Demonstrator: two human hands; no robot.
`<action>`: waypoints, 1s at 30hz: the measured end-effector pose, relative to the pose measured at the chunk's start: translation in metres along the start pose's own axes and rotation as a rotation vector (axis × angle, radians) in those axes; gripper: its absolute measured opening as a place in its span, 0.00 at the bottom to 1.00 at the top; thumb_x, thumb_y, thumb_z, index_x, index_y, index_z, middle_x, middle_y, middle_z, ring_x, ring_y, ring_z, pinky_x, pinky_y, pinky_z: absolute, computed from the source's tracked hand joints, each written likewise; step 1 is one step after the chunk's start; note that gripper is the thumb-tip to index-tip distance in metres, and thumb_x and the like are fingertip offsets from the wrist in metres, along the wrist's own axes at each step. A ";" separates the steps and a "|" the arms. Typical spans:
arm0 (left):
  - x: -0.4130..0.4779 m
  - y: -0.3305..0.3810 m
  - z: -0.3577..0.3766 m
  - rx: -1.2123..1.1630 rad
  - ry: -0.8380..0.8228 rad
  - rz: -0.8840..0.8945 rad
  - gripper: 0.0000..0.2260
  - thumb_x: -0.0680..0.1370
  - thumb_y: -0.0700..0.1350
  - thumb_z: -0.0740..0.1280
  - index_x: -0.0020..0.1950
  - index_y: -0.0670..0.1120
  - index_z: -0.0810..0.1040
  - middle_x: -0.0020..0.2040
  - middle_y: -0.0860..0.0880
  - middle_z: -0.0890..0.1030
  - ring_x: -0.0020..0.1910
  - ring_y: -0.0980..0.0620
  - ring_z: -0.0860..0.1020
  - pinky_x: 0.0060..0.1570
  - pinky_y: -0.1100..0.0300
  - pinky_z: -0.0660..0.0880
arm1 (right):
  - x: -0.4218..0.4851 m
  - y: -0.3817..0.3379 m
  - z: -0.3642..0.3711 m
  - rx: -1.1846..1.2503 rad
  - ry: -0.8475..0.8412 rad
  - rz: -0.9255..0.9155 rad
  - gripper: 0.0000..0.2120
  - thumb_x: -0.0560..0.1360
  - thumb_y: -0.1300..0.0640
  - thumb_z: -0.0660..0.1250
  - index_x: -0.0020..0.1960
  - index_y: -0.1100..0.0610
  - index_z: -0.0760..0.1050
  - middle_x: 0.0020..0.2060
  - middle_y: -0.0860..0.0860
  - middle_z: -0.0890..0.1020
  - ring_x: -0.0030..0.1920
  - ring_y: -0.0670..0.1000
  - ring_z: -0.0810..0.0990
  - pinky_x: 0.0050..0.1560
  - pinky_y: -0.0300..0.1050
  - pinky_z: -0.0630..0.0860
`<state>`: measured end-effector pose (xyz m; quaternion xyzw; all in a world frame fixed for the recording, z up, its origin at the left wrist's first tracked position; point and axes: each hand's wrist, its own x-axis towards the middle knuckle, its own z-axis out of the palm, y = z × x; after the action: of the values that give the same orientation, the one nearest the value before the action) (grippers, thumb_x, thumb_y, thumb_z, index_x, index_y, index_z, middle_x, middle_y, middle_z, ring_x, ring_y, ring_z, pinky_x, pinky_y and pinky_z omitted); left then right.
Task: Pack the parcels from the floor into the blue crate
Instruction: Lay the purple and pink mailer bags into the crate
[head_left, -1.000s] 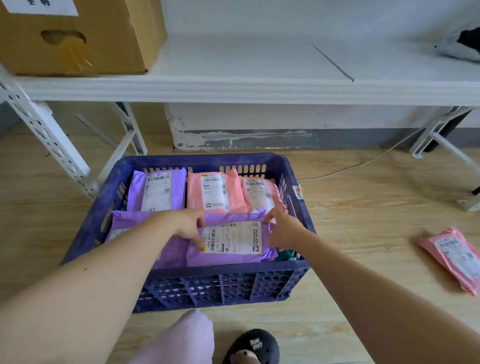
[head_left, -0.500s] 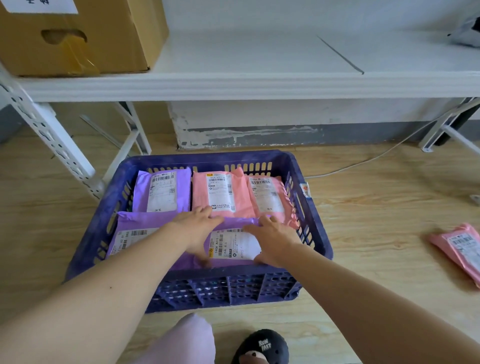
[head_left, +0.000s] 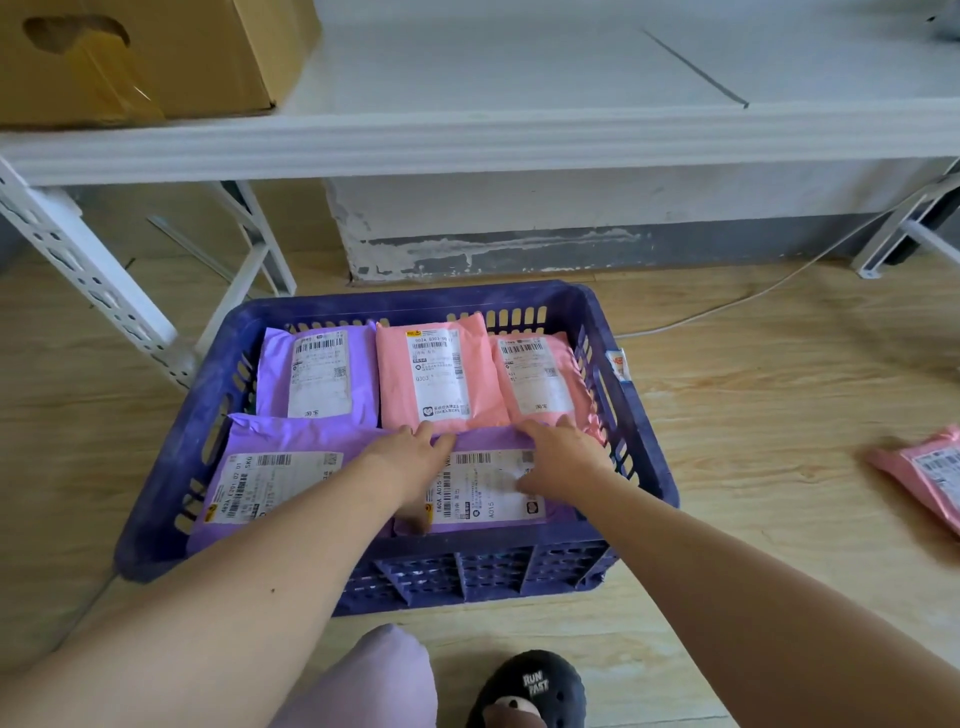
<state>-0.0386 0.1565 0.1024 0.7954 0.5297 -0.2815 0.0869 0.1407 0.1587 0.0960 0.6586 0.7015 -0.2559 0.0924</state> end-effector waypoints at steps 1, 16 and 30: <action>0.000 -0.001 0.000 -0.058 0.012 0.001 0.51 0.64 0.58 0.76 0.76 0.47 0.50 0.70 0.44 0.63 0.67 0.43 0.68 0.63 0.51 0.70 | 0.002 0.000 -0.001 0.077 -0.015 0.021 0.33 0.72 0.51 0.70 0.72 0.48 0.60 0.64 0.57 0.68 0.59 0.59 0.75 0.55 0.50 0.77; 0.012 0.027 -0.016 -0.497 0.098 0.021 0.32 0.68 0.52 0.75 0.69 0.49 0.67 0.64 0.49 0.73 0.60 0.48 0.74 0.58 0.55 0.72 | -0.011 0.014 -0.021 -0.192 0.182 0.085 0.14 0.76 0.64 0.61 0.61 0.59 0.73 0.61 0.57 0.73 0.57 0.57 0.77 0.42 0.45 0.73; -0.013 -0.056 0.017 -0.531 0.211 -0.305 0.06 0.75 0.38 0.64 0.46 0.49 0.76 0.49 0.49 0.79 0.48 0.47 0.75 0.43 0.57 0.70 | -0.005 -0.036 -0.002 -0.086 -0.030 -0.257 0.25 0.75 0.63 0.62 0.69 0.45 0.68 0.61 0.56 0.71 0.59 0.58 0.75 0.59 0.50 0.76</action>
<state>-0.0981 0.1625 0.1044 0.6812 0.7038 -0.0591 0.1927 0.1067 0.1551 0.1088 0.5550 0.7889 -0.2451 0.0978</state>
